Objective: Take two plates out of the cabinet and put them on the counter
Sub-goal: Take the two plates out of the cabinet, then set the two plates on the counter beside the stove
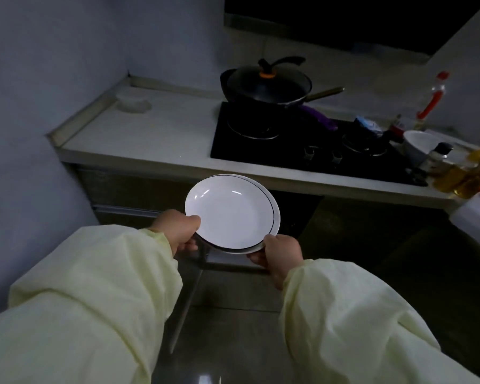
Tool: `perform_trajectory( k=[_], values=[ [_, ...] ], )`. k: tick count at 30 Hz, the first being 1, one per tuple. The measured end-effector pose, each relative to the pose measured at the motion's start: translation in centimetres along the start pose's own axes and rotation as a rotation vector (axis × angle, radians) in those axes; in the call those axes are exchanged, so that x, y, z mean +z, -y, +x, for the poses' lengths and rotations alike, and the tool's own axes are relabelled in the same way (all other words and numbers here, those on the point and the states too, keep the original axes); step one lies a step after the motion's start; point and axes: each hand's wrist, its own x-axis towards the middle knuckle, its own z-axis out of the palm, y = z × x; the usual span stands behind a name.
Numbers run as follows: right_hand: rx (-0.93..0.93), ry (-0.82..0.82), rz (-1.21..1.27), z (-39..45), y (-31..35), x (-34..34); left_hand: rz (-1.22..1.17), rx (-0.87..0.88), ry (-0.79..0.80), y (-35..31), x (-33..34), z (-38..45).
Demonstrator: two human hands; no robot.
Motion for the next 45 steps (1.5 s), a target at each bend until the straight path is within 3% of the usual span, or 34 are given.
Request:
perform_trajectory(
  k=[6, 10, 15, 25, 31, 35, 40, 45],
  values=[
    [-0.050, 0.073, -0.025, -1.3, 4.0, 3.8, -0.007, 0.077, -0.128, -2.7, -4.9, -1.3],
    [-0.068, 0.091, -0.063, 0.3, 6.1, 5.5, -0.088, 0.082, -0.112, -4.5, -6.3, 0.4],
    [-0.085, 0.158, -0.129, 5.2, 9.0, 7.5, -0.340, 0.080, -0.104, -7.2, -6.0, 3.5],
    [-0.097, 0.276, -0.170, 13.9, 13.4, 15.6, -0.689, 0.095, -0.253, -8.6, -9.9, 9.6],
    [-0.088, 0.228, -0.233, 17.4, 14.2, 20.6, -0.775, 0.128, -0.315, -7.2, -15.4, 12.9],
    [0.012, 0.180, -0.093, 19.2, 14.7, 23.5, -0.782, 0.086, -0.341, -5.5, -18.9, 16.3],
    [0.100, 0.119, 0.033, 21.3, 15.1, 25.9, -0.824, 0.019, -0.348, -3.7, -20.7, 20.6],
    [0.071, 0.074, -0.012, 24.3, 14.3, 28.3, -0.877, -0.017, -0.342, -3.4, -20.7, 24.8]
  ],
)
